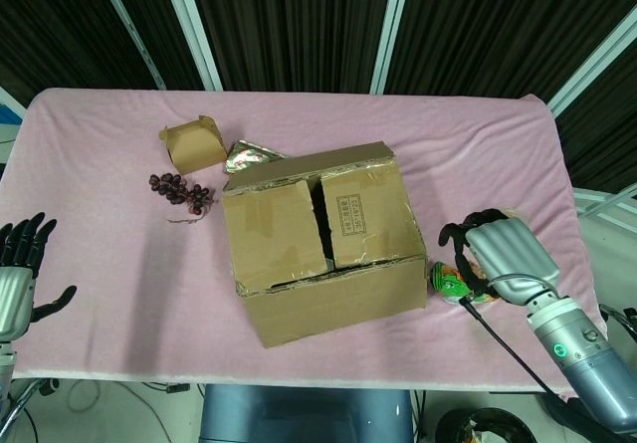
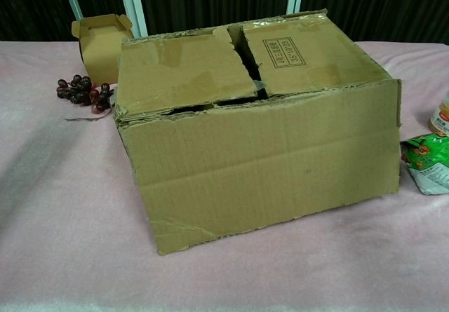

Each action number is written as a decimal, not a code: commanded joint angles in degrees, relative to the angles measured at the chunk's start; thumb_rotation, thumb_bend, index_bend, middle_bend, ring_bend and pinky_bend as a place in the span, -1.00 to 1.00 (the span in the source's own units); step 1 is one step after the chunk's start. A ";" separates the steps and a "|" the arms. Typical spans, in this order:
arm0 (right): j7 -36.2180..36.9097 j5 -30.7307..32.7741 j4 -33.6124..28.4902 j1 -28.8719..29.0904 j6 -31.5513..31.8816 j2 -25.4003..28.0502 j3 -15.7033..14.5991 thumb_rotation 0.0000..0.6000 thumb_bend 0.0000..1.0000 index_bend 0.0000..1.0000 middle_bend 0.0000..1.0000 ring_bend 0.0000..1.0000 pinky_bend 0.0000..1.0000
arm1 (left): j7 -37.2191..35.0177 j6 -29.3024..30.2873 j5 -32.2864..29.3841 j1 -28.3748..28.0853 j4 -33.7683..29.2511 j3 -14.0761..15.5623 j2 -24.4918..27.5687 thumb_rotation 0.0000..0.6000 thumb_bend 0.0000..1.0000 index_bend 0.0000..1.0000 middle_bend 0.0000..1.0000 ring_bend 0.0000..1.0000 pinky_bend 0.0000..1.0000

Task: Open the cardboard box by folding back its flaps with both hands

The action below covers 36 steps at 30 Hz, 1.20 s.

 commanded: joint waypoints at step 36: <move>4.61 -12.39 44.17 -24.24 37.00 -42.98 -5.72 1.00 -0.31 -1.00 -1.00 -1.00 -0.56 | 19.02 -35.51 -4.70 -29.28 -16.51 -12.45 15.40 1.00 0.41 -0.83 -0.73 -0.81 -0.57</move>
